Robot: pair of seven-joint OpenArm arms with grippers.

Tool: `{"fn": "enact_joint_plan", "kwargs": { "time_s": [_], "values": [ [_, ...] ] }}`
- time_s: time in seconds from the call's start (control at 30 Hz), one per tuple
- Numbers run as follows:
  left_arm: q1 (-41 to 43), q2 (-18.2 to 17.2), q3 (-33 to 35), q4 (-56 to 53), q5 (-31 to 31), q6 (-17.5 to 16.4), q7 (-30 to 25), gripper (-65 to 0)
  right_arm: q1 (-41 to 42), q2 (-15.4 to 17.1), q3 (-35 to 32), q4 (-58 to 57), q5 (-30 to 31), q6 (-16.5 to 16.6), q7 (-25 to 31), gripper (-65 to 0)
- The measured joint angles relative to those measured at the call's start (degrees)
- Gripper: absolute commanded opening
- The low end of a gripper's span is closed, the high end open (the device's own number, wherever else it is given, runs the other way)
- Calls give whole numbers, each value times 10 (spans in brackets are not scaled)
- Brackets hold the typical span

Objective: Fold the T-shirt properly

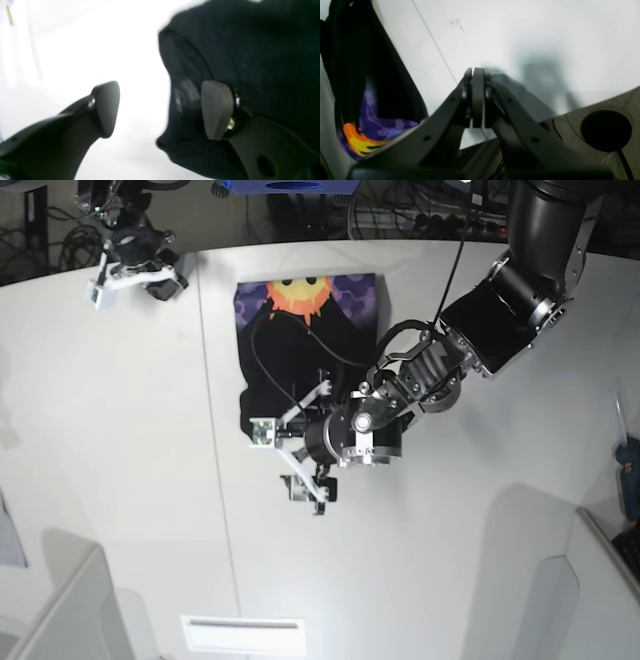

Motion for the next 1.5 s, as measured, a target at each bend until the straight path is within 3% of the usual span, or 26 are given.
{"fn": "enact_joint_plan", "kwargs": {
  "time_s": [0.17, 0.3, 0.37, 0.47, 0.5, 0.6, 0.7, 0.77, 0.9, 1.07, 1.17, 1.33, 1.5],
  "values": [
    [38, -2, -117, 88, 4, 0, 57, -171, -6, 20, 0, 1, -2, 0, 5, -650],
    [94, 3, -219, 193, -1, 0, 49, -191, -16, 29, -4, 10, -34, 4, -4, -650],
    [136, -2, -268, 220, 5, 1, 55, -283, -24, 29, -2, 37, -108, 3, 2, -650],
    [193, -9, -316, 229, 3, -1, 56, -596, -36, -8, 2, 71, -207, 4, 39, -650],
    [207, -15, -329, 229, 2, -2, 53, -650, -41, -22, -3, 71, -233, 6, 57, -650],
    [247, -18, -386, 231, 4, 3, 51, -650, -65, -33, -4, 67, -276, 31, 104, -650],
    [294, -16, -445, 231, 5, 2, 52, -650, -82, -40, 3, 67, -280, 92, 158, -650],
    [327, -17, -473, 231, 4, 2, -3, -650, -92, -44, 1, 67, -280, 120, 194, -650],
    [416, -42, -515, 231, 5, 2, -168, -650, -113, -38, 1, 67, -280, 122, 238, -650],
    [521, -73, -544, 228, 8, 1, -271, -650, -151, -25, 26, 68, -342, 126, 252, -650],
    [574, -73, -574, 228, 6, 0, -309, -650, -178, -21, 42, 68, -382, 120, 281, -650],
    [648, -73, -600, 227, 10, 2, -356, -650, -215, -24, 38, 68, -432, 129, 276, -650],
    [709, -73, -599, 224, 10, 1, -359, -650, -247, -22, 38, 68, -483, 129, 278, -650]
  ]
}}
